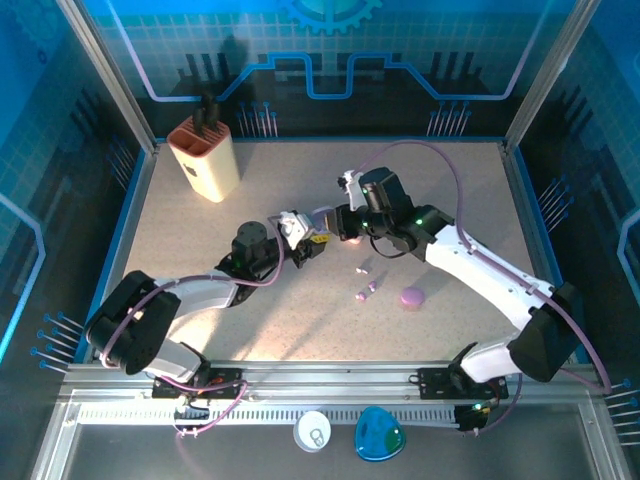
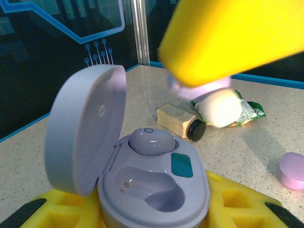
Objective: Insert wireless bluetooth earbuds into charging case
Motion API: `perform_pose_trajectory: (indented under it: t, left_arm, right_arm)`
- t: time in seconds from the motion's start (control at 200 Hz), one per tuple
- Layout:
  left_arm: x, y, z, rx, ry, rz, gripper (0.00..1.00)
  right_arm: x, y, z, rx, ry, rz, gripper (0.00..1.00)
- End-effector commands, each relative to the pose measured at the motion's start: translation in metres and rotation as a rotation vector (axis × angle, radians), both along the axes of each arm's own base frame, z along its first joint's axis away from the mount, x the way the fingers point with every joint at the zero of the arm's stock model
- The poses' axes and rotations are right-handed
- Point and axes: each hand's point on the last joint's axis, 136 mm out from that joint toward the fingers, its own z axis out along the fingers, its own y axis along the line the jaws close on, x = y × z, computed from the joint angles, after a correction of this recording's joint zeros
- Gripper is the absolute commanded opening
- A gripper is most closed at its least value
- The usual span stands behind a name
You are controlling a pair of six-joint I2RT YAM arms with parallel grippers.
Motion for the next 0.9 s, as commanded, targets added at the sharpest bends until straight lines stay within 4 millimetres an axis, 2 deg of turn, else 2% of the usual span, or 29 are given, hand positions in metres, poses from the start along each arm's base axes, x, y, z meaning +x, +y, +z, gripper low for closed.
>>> perform_pose_trajectory:
  t: [0.0,0.56,0.72,0.895]
  left_arm:
    - [0.004,-0.009,0.020,-0.017,-0.081,-0.004,0.32]
    - [0.002,-0.021,0.024,-0.030,-0.078,-0.023,0.32]
    - [0.004,-0.022,0.028,-0.046,-0.071,-0.021,0.32]
    - [0.005,-0.022,0.025,-0.045,-0.062,-0.018,0.32]
  right_arm:
    - [0.004,0.008,0.003,-0.016,-0.018,0.009,0.19]
    - [0.009,0.013,-0.013,-0.032,0.009,0.006,0.19]
    - [0.009,0.013,-0.020,-0.041,0.025,0.007,0.22]
    - [0.008,0.011,-0.012,-0.019,0.019,-0.001,0.28]
